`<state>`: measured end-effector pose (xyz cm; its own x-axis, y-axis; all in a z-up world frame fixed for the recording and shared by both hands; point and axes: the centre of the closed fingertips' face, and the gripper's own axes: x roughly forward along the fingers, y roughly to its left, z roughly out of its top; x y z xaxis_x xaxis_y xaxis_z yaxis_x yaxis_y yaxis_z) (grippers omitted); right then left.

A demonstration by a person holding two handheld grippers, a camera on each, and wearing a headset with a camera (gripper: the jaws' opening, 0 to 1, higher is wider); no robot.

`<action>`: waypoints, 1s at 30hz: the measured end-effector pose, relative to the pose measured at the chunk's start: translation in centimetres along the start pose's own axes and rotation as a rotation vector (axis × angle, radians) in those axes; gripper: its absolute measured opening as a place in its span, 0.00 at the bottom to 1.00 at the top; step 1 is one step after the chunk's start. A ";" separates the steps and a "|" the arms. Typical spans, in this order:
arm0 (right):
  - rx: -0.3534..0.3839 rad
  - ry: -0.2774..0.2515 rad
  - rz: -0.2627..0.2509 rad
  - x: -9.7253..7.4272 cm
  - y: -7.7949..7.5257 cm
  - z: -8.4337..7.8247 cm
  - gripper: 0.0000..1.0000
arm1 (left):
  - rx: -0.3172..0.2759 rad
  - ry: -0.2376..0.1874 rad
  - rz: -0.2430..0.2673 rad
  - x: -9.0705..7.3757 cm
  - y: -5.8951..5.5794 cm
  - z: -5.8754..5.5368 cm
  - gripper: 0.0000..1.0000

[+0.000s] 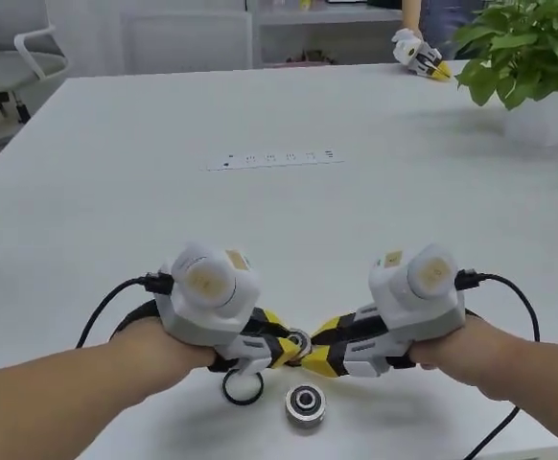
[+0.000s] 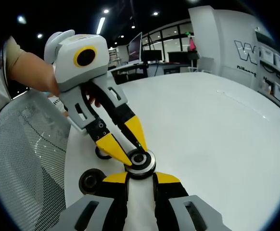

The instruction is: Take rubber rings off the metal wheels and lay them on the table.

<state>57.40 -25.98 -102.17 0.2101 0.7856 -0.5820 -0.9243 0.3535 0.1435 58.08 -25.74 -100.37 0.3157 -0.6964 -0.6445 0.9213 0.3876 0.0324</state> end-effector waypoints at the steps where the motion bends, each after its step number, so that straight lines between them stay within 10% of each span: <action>1: -0.001 0.001 0.000 0.0 0.0 0.0 0.17 | 0.012 0.002 0.003 0.0 0.0 0.0 0.14; 30: 0.098 -0.012 -0.035 -0.4 -0.2 -0.5 0.00 | -0.028 -0.021 0.024 0.1 0.3 -0.1 0.13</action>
<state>57.38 -26.63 -102.44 0.2456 0.7776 -0.5788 -0.8809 0.4282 0.2015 58.38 -25.67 -100.48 0.3422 -0.6994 -0.6275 0.9069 0.4205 0.0260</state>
